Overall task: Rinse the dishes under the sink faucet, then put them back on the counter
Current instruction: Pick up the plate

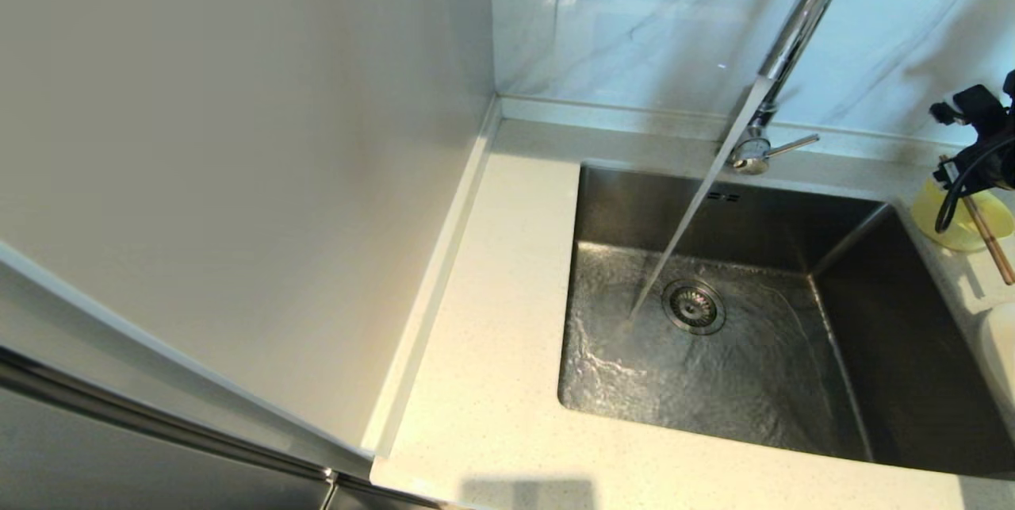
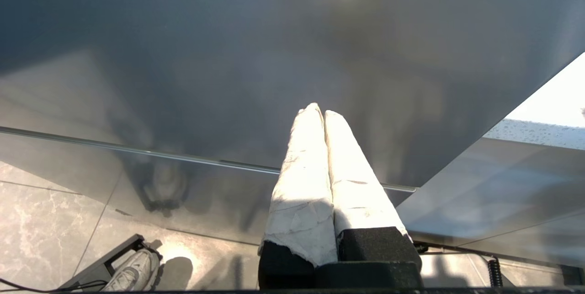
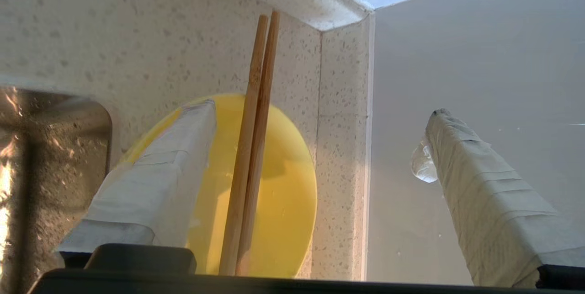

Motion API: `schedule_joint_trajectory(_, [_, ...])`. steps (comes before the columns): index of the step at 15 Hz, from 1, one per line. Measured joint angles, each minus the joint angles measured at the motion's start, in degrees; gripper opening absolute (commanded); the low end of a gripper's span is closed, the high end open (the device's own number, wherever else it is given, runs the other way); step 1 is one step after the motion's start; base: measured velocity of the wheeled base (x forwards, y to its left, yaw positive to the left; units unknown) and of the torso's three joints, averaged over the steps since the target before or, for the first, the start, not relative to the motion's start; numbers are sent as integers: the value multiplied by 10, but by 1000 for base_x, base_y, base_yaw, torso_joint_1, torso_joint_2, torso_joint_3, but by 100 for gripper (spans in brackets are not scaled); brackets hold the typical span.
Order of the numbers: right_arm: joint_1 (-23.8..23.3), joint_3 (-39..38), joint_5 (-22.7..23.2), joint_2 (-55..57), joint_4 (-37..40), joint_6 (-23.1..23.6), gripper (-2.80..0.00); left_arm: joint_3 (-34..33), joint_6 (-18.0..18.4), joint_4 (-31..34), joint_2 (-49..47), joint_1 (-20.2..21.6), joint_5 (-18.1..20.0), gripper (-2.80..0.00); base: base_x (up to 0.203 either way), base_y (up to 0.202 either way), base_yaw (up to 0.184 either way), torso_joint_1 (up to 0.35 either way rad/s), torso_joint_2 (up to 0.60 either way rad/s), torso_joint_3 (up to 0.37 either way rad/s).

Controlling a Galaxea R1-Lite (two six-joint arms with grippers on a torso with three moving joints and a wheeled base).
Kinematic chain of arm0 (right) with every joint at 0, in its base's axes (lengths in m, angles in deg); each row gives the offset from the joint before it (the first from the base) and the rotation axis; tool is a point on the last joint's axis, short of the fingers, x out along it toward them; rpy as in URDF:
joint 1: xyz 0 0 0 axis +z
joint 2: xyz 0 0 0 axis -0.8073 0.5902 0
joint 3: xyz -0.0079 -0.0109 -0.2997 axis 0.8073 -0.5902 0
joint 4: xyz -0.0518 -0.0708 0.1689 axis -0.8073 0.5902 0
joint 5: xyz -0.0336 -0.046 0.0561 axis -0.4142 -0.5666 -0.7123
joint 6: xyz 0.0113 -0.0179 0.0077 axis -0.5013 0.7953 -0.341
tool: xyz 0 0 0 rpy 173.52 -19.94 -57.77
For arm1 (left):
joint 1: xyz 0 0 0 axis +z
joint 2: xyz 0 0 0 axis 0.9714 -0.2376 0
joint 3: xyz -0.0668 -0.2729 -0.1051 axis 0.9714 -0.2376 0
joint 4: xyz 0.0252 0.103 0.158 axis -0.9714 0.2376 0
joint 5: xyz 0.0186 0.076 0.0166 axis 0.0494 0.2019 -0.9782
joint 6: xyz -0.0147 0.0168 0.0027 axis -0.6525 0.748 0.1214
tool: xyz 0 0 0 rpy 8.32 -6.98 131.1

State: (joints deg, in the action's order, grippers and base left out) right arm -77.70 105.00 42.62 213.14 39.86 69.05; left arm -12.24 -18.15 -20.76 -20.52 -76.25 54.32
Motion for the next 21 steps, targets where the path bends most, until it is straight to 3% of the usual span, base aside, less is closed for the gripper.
schedule_joint_trajectory(5, [13,-4,8,-18,0,-27,0,0,0,0,0,0,0,-280,0,0,0,0,0,0])
schedule_joint_trajectory(8, [18,-52,8,-60,6,-51,0,0,0,0,0,0,0,-280,0,0,0,0,0,0])
schedule_joint_trajectory(12, [2,-249,27,-222,63,-54,0,0,0,0,0,0,0,-280,0,0,0,0,0,0])
schedule_joint_trajectory(16, [-66,-472,106,-393,189,-74,0,0,0,0,0,0,0,-280,0,0,0,0,0,0])
schedule_joint_trajectory(18, [-85,-543,144,-438,251,-106,0,0,0,0,0,0,0,-280,0,0,0,0,0,0])
schedule_joint_trajectory(21, [-93,-613,196,-466,266,-119,0,0,0,0,0,0,0,-280,0,0,0,0,0,0])
